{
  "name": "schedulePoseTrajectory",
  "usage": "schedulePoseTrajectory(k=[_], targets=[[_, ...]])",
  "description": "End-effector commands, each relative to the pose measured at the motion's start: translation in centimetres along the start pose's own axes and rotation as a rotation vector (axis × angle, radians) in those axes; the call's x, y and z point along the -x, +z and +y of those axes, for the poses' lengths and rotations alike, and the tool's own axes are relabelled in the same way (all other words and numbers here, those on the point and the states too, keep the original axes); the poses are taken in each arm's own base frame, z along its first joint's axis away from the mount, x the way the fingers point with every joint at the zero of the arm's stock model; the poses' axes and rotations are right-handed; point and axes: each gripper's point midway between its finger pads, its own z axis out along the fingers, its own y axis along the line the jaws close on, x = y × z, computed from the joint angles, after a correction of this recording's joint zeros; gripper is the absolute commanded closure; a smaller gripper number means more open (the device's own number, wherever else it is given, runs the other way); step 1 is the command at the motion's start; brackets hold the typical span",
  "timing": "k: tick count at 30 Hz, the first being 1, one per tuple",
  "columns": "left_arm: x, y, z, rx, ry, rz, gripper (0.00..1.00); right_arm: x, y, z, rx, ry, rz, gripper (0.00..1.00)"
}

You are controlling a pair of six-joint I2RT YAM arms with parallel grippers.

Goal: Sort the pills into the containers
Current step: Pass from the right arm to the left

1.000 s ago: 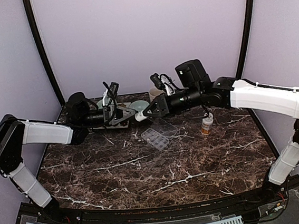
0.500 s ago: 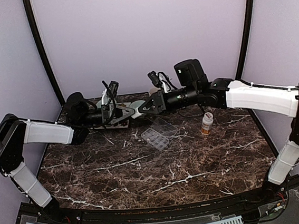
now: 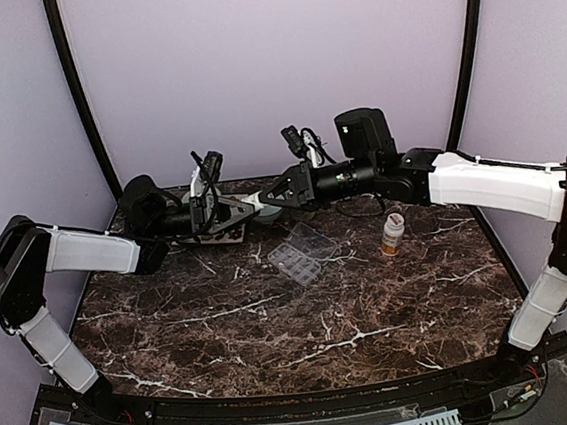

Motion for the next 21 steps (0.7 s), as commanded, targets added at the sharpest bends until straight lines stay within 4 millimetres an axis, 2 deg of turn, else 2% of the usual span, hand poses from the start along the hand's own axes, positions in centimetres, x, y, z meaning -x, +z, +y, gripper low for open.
schedulePoseTrajectory(k=[1,14,16,21], targets=[[1.1,0.1,-1.3,-0.039,0.063,-0.007,0.55,0.1,0.4,-0.4,0.021,0.001,-0.011,1.0],[1.5,0.1,-1.7,-0.041,0.08,-0.023,0.57,-0.8,0.8,-1.3,0.012,0.02,0.008,1.0],[1.6,0.0,-1.6,-0.041,0.081,-0.025,0.59,-0.8,0.9,-1.3,0.01,0.019,0.009,1.0],[1.5,0.0,-1.7,-0.05,0.081,-0.022,0.74,-1.0,1.0,-1.7,0.004,0.026,0.013,1.0]])
